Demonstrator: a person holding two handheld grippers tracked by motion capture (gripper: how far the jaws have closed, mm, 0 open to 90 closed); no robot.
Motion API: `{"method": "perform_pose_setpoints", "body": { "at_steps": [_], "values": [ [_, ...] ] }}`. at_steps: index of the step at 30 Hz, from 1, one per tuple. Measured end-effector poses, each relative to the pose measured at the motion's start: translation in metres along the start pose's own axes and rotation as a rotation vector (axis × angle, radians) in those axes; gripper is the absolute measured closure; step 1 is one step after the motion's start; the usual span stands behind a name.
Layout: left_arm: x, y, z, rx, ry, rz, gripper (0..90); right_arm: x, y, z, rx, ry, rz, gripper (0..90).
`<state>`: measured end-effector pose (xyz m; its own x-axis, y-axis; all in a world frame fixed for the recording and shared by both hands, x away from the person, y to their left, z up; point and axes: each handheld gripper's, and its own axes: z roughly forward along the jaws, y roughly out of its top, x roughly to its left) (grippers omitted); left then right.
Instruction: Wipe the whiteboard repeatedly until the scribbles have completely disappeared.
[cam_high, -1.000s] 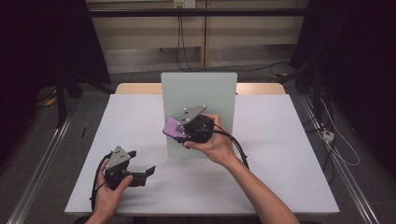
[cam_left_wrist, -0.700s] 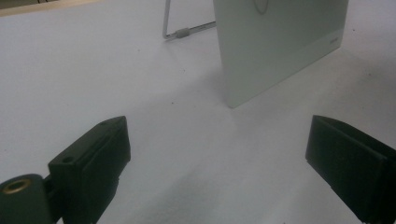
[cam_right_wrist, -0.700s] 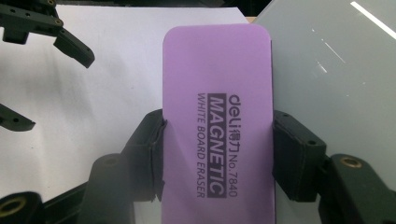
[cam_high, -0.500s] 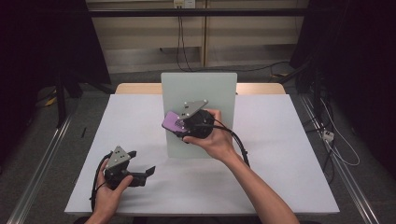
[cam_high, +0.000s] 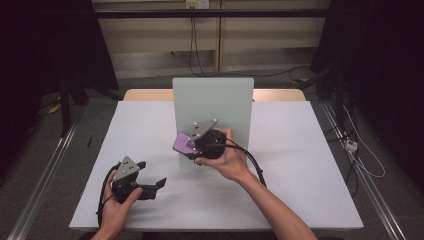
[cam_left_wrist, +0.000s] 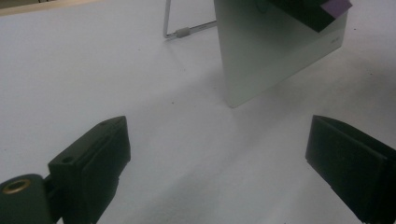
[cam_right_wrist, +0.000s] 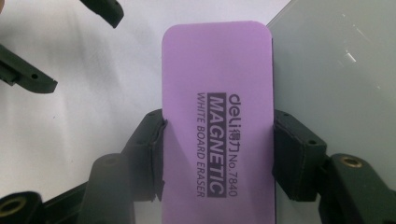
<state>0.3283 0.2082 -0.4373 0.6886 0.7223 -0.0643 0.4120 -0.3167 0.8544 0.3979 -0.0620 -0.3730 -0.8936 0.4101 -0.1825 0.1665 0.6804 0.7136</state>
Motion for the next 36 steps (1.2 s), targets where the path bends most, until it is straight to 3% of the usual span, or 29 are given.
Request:
{"method": "perform_pose_setpoints", "body": {
  "at_steps": [9, 22, 29, 36],
  "values": [
    [0.000, 0.000, -0.001, -0.005, -0.001, -0.001, 6.6, 0.000, -0.002, 0.002, 0.020, 0.024, -0.004, 41.9],
    [0.000, 0.000, 0.000, -0.003, -0.003, -0.003, 6.6, -0.016, 0.013, -0.024, -0.034, -0.054, 0.008, 41.9],
    [-0.001, 0.000, 0.000, -0.003, -0.005, -0.001, 6.6, -0.009, 0.008, -0.017, -0.022, -0.048, 0.007, 41.9],
    [0.000, 0.000, 0.000, 0.000, -0.003, 0.003, 6.7, -0.001, -0.004, -0.003, -0.008, -0.006, 0.005, 41.9]
  ]
}}
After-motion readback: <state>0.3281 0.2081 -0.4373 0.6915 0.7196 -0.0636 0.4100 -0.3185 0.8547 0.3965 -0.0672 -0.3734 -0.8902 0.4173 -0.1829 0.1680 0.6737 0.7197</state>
